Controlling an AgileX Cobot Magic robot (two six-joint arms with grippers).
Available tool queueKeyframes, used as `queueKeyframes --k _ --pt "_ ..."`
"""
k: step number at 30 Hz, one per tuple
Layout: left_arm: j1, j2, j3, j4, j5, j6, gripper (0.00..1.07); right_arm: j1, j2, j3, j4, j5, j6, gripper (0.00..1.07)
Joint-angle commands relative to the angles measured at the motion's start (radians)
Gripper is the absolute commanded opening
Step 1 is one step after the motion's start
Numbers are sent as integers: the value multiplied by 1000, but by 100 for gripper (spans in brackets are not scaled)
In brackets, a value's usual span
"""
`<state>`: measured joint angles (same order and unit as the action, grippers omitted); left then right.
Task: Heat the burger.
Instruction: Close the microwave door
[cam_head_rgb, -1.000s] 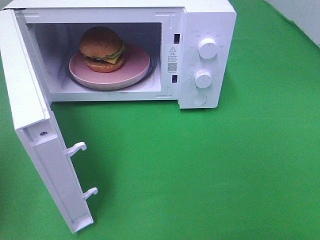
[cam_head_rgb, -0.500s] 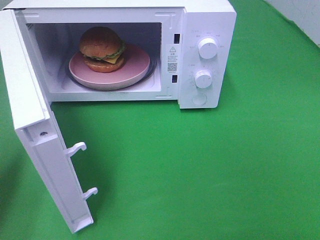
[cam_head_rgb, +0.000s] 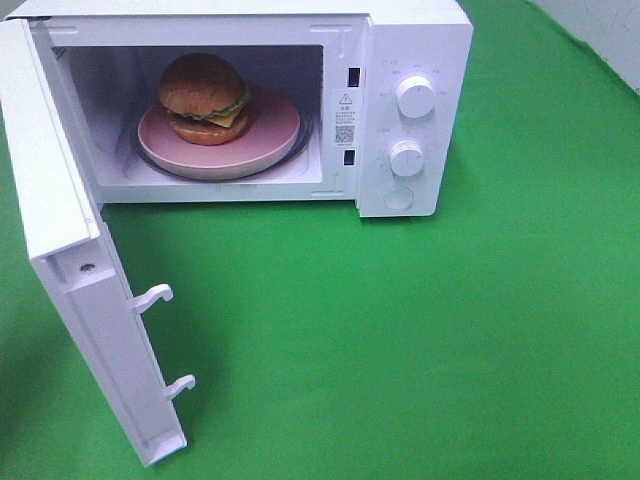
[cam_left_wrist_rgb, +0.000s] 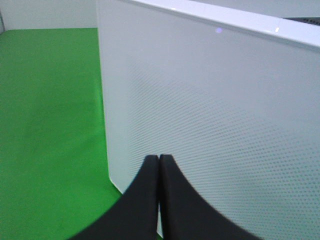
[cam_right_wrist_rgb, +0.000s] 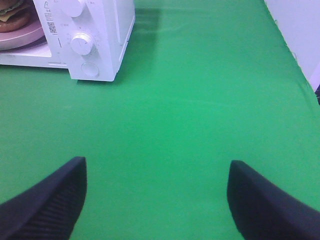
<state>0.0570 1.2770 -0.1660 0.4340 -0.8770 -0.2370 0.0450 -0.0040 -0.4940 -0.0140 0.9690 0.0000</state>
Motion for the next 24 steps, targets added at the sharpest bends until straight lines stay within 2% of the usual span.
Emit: queueKeyframes --k 1,2,3,5,11,17,18,19,21,24 --pt "-6 20 -19 54 -37 -25 0 -7 -27 3 -4 -11 0 75" --pt "-6 41 -39 95 -35 -47 0 -7 -27 3 -4 -11 0 75" --pt "-6 41 -39 95 -35 -47 0 -7 -27 3 -4 -11 0 75" --pt "-6 83 -78 151 -36 -106 0 -7 -27 3 -4 -11 0 75" --pt "-18 129 -106 189 -34 -132 0 -7 -27 3 -4 -11 0 75" --pt "-80 179 -135 141 -34 -125 0 -7 -27 3 -4 -11 0 75" --pt "-115 194 -141 100 -36 -97 0 -7 -27 3 -4 -11 0 75" --pt "-115 194 -141 100 -36 -97 0 -7 -27 3 -4 -11 0 75" --pt "-180 220 -157 33 -33 -37 0 -7 -27 3 -4 -11 0 75" --pt "-216 235 -170 -4 -32 -18 0 -7 -27 3 -4 -11 0 75"
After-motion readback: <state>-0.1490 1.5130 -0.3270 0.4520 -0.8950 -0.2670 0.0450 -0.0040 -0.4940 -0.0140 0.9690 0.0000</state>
